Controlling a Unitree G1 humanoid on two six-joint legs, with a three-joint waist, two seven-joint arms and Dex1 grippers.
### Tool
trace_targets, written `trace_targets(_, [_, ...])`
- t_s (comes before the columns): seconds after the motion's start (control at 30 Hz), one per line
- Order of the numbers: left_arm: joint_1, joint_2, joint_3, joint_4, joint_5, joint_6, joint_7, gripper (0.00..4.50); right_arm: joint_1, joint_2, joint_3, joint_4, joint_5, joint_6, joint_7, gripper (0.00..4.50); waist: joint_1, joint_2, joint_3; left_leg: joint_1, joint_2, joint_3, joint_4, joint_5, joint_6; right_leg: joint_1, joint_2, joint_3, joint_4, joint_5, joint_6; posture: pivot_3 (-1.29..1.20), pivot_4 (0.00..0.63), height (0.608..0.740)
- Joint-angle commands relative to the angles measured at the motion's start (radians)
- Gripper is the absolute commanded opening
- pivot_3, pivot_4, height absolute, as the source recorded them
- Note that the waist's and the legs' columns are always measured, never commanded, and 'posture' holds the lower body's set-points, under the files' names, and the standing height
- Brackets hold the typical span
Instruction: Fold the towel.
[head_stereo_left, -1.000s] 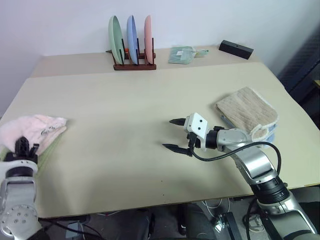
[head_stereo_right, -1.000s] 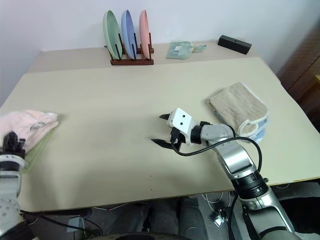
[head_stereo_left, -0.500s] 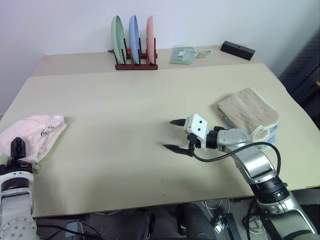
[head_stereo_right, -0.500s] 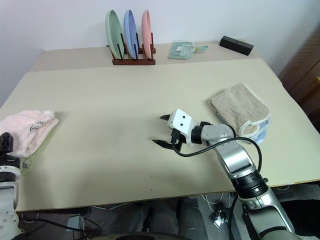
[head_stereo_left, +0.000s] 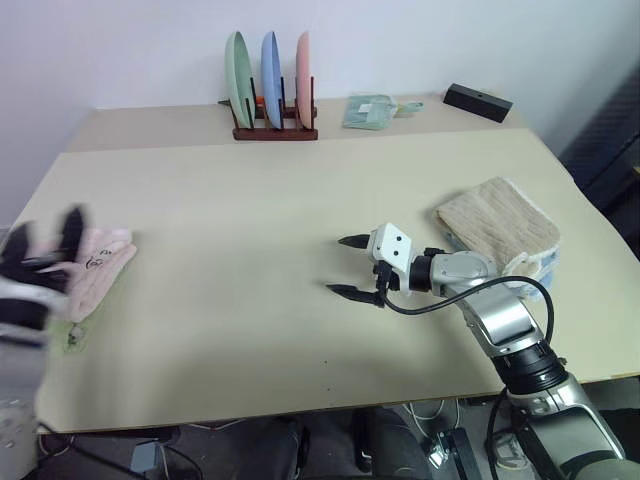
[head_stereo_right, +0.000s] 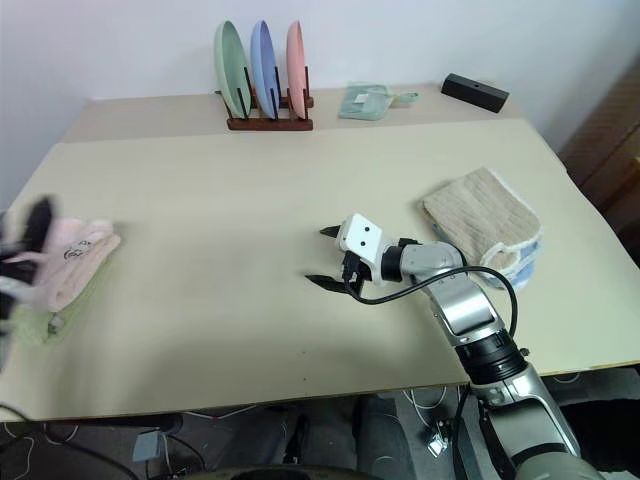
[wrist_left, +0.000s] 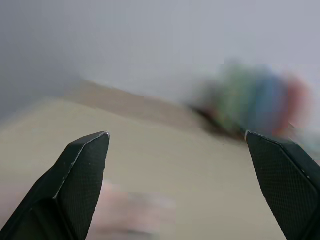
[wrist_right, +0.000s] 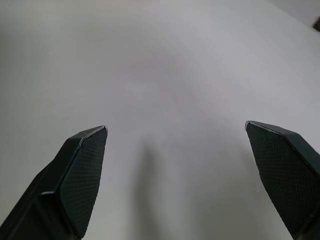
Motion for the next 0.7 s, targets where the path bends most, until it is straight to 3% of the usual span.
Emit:
trace_targets(0.03, [-0.035, 0.051, -0.199, 0.014, 0.186, 0.014, -0.094, 4.45, 0.005, 0.011, -0.074, -0.024, 0.026, 0.008, -0.050, 4.50, -0.004, 0.001, 0.001, 0.000, 0.000, 0.000, -0.001, 0.000, 0.000, -0.001, 0.000, 0.000, 0.000, 0.000, 0.000, 0.00, 0.150, 0.740])
trace_targets(0.2, [-0.109, 0.050, -0.350, 0.113, 0.343, -0.038, -0.206, 4.45, 0.060, 0.023, -0.172, -0.057, 0.085, 0.067, -0.114, 4.50, -0.002, 0.001, 0.001, -0.001, 0.000, 0.000, -0.002, 0.000, 0.000, -0.002, 0.000, 0.000, -0.001, 0.000, 0.000, 0.00, 0.150, 0.740])
trace_targets(0.47, [-0.215, -0.028, -0.399, 0.220, 0.413, -0.062, -0.301, 4.45, 0.225, -0.015, -0.253, -0.152, 0.105, 0.088, -0.164, 4.50, 0.009, 0.002, 0.001, -0.001, 0.000, 0.000, -0.002, 0.000, 0.000, -0.001, 0.000, 0.000, -0.001, 0.000, 0.000, 0.00, 0.150, 0.740])
trace_targets(0.7, [-0.234, -0.084, -0.412, 0.216, 0.465, -0.053, -0.298, 4.45, 0.176, 0.007, -0.243, -0.093, 0.100, 0.078, -0.187, 4.50, 0.004, 0.003, 0.002, -0.001, 0.001, 0.001, -0.001, 0.000, 0.000, -0.002, 0.000, 0.000, 0.000, 0.000, 0.000, 0.00, 0.150, 0.740])
